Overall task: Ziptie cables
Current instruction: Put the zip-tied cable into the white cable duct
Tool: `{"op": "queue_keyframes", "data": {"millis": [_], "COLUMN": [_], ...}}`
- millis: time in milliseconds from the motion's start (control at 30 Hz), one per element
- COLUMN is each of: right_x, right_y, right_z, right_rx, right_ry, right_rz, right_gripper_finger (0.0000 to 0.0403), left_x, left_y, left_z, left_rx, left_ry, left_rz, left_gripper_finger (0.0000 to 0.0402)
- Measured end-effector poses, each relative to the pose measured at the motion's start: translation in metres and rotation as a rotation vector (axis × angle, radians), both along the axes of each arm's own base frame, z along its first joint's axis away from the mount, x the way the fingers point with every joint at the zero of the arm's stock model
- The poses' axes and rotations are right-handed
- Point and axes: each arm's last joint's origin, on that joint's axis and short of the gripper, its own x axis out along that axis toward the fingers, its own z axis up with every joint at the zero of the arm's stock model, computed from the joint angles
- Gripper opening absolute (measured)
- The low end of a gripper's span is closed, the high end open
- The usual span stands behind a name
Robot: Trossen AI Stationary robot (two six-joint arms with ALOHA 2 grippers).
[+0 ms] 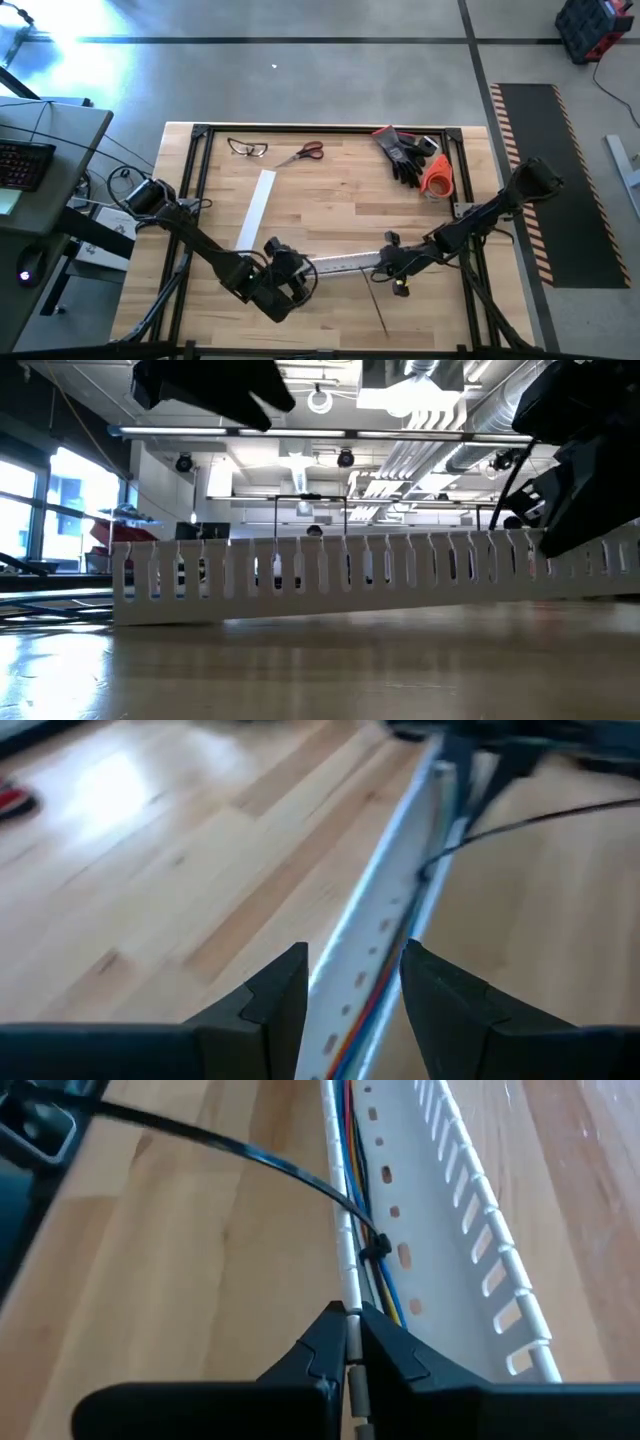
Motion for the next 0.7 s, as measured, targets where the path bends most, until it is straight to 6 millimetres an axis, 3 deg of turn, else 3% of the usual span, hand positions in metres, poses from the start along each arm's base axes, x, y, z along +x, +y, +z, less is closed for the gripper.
{"op": "queue_keyframes", "data": {"millis": [300, 533, 700], "right_x": [-0.005, -0.007, -0.012], "right_y": [0.012, 0.019, 0.015], "right_z": [0.002, 0.009, 0.031], "right_rx": [0.068, 0.055, 0.047], "right_ry": [-0.024, -0.094, -0.183], "right_rz": [-0.057, -0.003, 0.045], "right_gripper_finger": [0.002, 0.0127, 0.02], "left_x": [-0.018, -0.028, -0.043], "left_y": [0.026, 0.038, 0.049], "left_z": [-0.011, -0.034, -0.055], "left_rx": [-0.024, -0.071, -0.079], "left_ry": [0.132, 0.204, 0.252], "left_rz": [0.241, 0.327, 0.412], "left_gripper_finger": [0.0143, 0.0188, 0.0232]}}
